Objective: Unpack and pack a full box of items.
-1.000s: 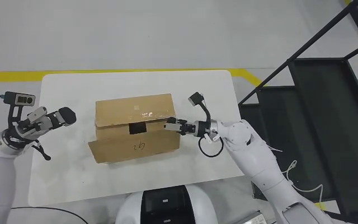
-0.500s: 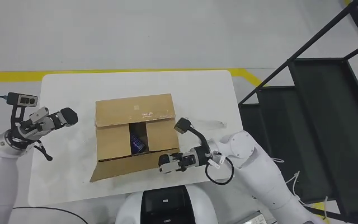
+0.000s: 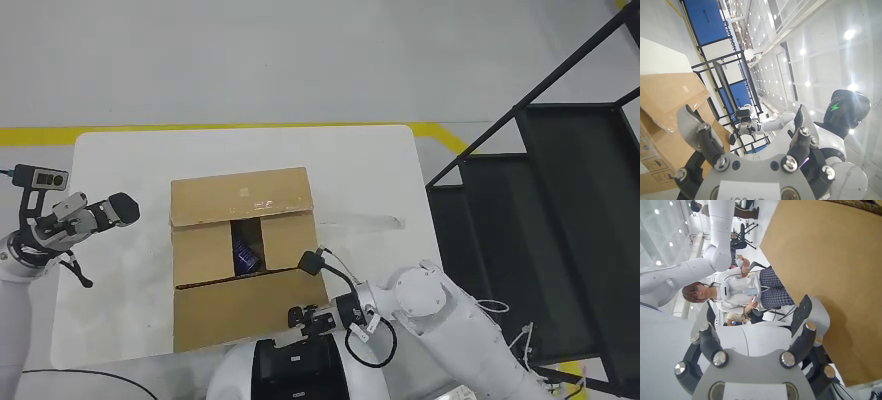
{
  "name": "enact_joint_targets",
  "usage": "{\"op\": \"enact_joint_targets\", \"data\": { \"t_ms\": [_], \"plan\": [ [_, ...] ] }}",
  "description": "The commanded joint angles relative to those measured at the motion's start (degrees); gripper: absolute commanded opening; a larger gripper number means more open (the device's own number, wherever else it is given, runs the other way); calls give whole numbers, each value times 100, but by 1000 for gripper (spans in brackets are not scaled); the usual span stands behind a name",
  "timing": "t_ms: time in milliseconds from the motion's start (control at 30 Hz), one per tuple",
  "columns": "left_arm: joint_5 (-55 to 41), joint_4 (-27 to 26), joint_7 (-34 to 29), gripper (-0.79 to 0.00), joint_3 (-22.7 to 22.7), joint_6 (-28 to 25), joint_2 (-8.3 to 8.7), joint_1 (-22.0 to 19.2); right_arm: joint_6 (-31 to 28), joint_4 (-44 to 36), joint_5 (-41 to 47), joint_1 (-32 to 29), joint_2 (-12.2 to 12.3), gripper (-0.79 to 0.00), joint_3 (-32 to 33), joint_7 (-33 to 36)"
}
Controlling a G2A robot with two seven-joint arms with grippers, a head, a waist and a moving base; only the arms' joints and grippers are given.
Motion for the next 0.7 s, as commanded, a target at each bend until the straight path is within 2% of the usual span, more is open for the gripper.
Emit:
{"op": "enact_joint_targets", "data": {
  "t_ms": [0, 200, 333, 667],
  "plan": [
    [-9, 1, -2, 0, 3, 2, -2, -5, 47, -95, -514, -104, 31, 0, -4, -220],
    [-7, -41, -6, 0, 33, 13, -9, -7, -18, -211, -1864, -277, 93, 0, -208, -608],
    [-9, -40, -14, 0, 29, 25, -9, -19, -108, -73, -2605, -153, 108, 0, -438, -573],
    [-30, -84, -29, 0, -32, 80, -5, 70, -174, 448, -3012, 273, 27, 0, -852, -1002]
  ]
}}
